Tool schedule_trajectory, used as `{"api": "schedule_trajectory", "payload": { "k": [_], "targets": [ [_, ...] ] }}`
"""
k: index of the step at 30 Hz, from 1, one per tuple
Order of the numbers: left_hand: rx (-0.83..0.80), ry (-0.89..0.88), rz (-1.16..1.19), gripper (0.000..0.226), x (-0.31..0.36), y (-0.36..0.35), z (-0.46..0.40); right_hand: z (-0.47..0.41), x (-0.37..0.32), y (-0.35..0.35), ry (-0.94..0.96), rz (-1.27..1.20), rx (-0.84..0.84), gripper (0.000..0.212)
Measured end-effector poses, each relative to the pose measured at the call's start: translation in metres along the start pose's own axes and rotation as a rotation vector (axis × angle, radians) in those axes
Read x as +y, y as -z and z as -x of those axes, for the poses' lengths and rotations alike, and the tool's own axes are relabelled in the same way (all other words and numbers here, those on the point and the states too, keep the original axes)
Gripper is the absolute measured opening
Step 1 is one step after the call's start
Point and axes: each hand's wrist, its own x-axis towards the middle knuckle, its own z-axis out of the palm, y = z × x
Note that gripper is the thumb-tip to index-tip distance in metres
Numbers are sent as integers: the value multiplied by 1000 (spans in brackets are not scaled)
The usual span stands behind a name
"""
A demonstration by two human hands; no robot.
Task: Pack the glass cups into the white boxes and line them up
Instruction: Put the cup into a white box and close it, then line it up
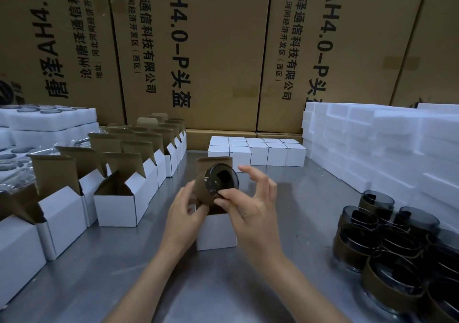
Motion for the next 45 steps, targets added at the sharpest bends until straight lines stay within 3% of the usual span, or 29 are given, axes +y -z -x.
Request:
{"api": "schedule_trajectory", "payload": {
  "k": [5,10,15,20,23,29,31,33,35,40,45],
  "targets": [
    [-54,-11,31,51,0,-2,3,5,13,2,-64,61,-116,9],
    [-55,-6,33,53,-2,1,4,6,11,2,12,112,-205,12],
    [-60,-15,19,48,2,0,7,8,13,4,-50,86,-342,19],
    [-70,-31,44,39,1,0,7,9,16,4,-55,99,-375,24],
    [-60,-40,48,45,1,0,7,11,20,3,-67,93,-400,30],
    [-4,18,159,50,6,-1,6,7,14,1,-392,-284,-225,29],
    [13,50,162,39,7,0,4,6,15,-1,-525,-463,-179,26],
    [20,48,109,22,8,0,3,5,16,0,-680,-636,-206,27],
    [27,46,96,31,8,-1,2,5,16,2,-797,-752,-298,32],
    [11,64,222,42,6,-4,0,2,18,2,-823,-819,-367,48],
    [-47,73,210,28,8,-6,1,2,16,4,-821,-767,-345,20]
  ]
}}
